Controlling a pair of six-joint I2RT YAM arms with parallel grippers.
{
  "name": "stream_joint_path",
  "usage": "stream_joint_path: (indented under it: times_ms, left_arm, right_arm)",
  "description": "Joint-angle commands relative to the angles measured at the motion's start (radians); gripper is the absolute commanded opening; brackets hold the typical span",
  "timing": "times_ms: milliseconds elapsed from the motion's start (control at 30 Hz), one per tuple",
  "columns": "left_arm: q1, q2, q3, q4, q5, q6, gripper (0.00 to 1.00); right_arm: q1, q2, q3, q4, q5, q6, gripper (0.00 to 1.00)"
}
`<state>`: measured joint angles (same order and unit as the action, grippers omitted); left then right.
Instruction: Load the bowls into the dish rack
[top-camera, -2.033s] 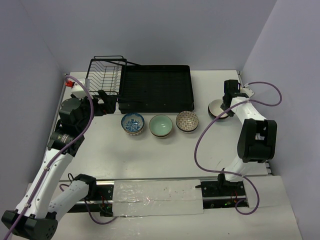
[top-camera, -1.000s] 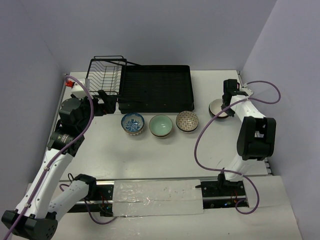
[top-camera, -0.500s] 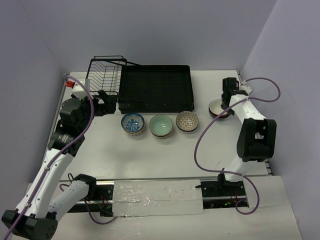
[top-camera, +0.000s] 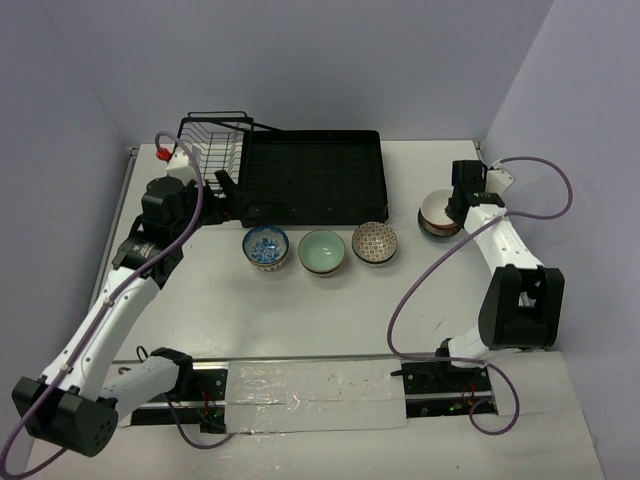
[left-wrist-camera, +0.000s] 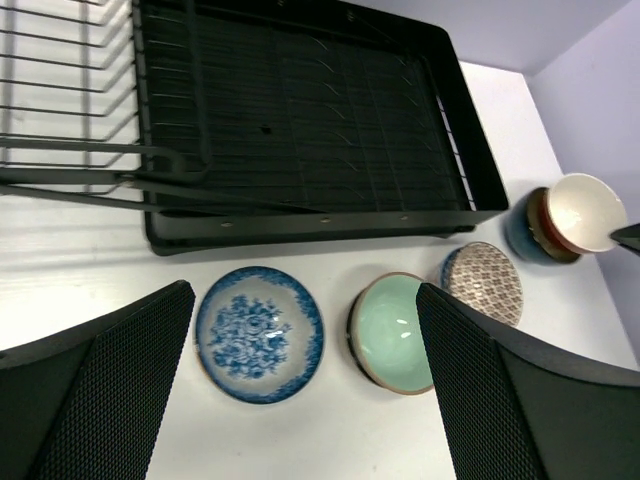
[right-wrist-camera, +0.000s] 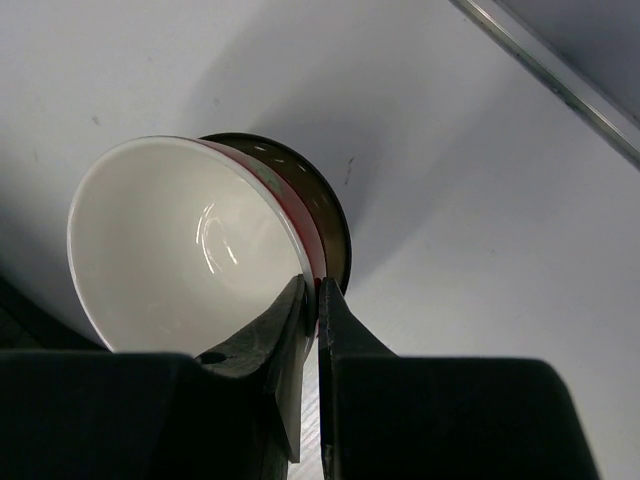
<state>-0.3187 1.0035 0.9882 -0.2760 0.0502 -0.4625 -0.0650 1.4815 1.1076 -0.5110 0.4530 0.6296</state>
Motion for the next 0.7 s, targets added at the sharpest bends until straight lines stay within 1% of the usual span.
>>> stream_joint_path:
  times_ms: [0,100,267,300,367,400,467,500,533,600,667]
  left_arm:
    - [-0.022,0.05,0.098,-0.005,0.08,-0.053,0.98]
    - [-0.061,0.124,0.15,-0.003,0.099,-0.08,0.97]
    - [-0.154,0.274,0.246,0.003,0.07,-0.113,0.97]
    - [-0.189,0.321,0.291,0.004,0.06,-0.125,0.98]
    - [-0.224,0.375,0.34,-0.005,0.042,-0.137,0.98]
    - [-0.259,0.424,0.393,-0.009,0.034,-0.146,0.98]
    - [-0.292,0.477,0.449,-0.02,0.007,-0.151,0.98]
    - [-0.322,0.498,0.502,-0.023,-0.003,-0.154,0.98]
    - [-0.338,0.545,0.529,-0.026,-0.009,-0.156,0.97]
    - [-0.376,0.611,0.601,-0.035,-0.021,-0.16,0.96]
    - [-0.413,0.644,0.635,-0.025,-0.032,-0.162,0.94]
  right_arm:
    - [0.005,-0.09,-0.017,0.109,0.007,0.007,0.0]
    - [0.005,-0.137,-0.038,0.135,-0.014,0.004,0.0]
    - [0.007,-0.233,-0.072,0.183,-0.051,-0.008,0.0]
    - [0.013,-0.265,-0.077,0.19,-0.068,-0.014,0.0]
    - [0.022,-0.309,-0.08,0.203,-0.077,-0.019,0.0]
    - [0.034,-0.322,-0.081,0.207,-0.092,-0.033,0.0]
    - [0.054,-0.363,-0.084,0.227,-0.106,-0.045,0.0]
    - [0.06,-0.372,-0.086,0.235,-0.123,-0.057,0.0]
    - [0.104,-0.382,-0.086,0.249,-0.132,-0.064,0.0]
    - [0.142,-0.4,-0.081,0.255,-0.151,-0.077,0.0]
    - [0.203,-0.409,-0.075,0.255,-0.154,-0.082,0.0]
